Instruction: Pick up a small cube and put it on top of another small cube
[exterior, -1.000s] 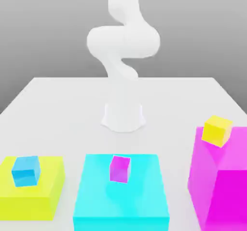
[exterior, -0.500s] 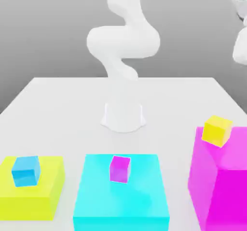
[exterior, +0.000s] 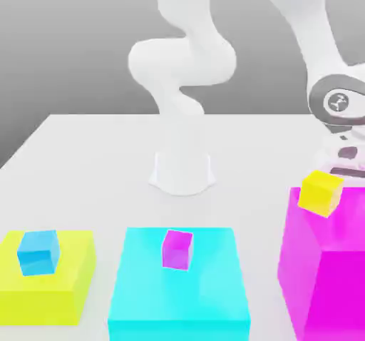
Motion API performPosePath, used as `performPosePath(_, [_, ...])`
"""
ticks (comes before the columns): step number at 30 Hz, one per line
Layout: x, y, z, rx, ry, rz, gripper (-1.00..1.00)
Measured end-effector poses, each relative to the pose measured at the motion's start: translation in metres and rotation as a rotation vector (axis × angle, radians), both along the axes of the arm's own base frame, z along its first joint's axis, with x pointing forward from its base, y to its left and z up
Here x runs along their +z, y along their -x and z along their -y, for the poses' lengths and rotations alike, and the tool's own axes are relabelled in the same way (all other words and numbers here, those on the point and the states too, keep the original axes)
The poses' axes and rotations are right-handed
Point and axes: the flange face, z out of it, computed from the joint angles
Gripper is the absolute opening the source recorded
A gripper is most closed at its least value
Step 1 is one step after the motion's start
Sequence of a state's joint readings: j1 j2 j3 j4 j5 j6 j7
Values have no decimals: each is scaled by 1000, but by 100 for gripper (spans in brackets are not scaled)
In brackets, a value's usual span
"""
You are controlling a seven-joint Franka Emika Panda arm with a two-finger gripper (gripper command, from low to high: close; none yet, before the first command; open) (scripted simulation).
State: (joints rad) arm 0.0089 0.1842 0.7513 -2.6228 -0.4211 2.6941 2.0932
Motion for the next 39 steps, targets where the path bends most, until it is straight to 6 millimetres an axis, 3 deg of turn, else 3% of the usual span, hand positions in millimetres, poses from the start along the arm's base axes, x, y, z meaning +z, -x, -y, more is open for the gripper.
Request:
performPosePath(3, [-14,-4,23,-95,-53,-10,0])
performPosePath(8, [-63,-5,26,-113,-63,-12,0])
performPosePath(9, [-70,-5,27,-112,-61,-12,-100])
performPosePath(15, [-73,-4,27,-112,-62,-11,-100])
performPosePath(22, [-13,-5,26,-109,-64,-9,-100])
performPosePath(23, [-4,-2,14,-58,-79,2,-100])
performPosePath(26, [24,15,-47,191,-161,59,-100])
performPosePath(29, [57,47,-111,456,-251,122,-100])
performPosePath(30, [67,49,-120,512,-266,143,-100])
performPosePath(34, [104,6,-105,573,-242,216,-100])
performPosePath(39, [144,-71,-32,517,-153,269,-100])
